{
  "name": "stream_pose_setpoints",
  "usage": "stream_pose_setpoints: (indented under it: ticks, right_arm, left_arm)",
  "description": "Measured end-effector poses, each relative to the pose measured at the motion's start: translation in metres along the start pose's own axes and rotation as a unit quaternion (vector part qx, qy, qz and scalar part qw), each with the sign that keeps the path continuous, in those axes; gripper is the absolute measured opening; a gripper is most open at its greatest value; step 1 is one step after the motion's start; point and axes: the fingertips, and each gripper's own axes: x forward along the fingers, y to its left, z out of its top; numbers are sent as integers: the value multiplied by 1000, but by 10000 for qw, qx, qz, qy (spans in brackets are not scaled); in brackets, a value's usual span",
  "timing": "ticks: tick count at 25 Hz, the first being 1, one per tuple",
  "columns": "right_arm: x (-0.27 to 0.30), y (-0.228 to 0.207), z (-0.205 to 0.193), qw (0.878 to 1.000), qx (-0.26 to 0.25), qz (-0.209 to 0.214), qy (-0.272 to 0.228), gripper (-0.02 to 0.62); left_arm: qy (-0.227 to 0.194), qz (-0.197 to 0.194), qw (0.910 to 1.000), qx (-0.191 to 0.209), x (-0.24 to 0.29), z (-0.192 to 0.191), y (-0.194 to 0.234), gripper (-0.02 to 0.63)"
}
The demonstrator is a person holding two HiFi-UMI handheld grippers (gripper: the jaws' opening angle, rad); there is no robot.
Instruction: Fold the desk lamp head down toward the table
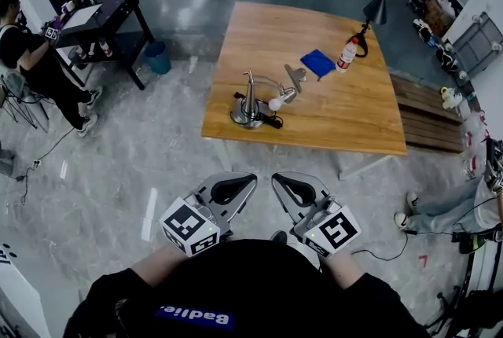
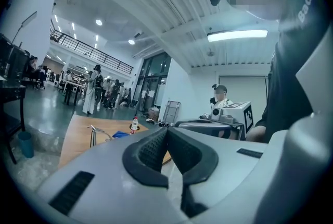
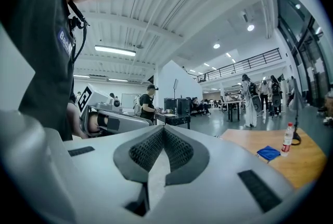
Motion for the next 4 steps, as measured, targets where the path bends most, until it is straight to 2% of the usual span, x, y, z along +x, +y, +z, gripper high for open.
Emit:
stream_pose_setpoints:
  ticks: [4]
  right_arm:
    - [-2, 3, -3, 9999, -93, -48, 80, 6]
  left_arm:
    - [14, 13, 10000, 25, -3, -1, -3, 9]
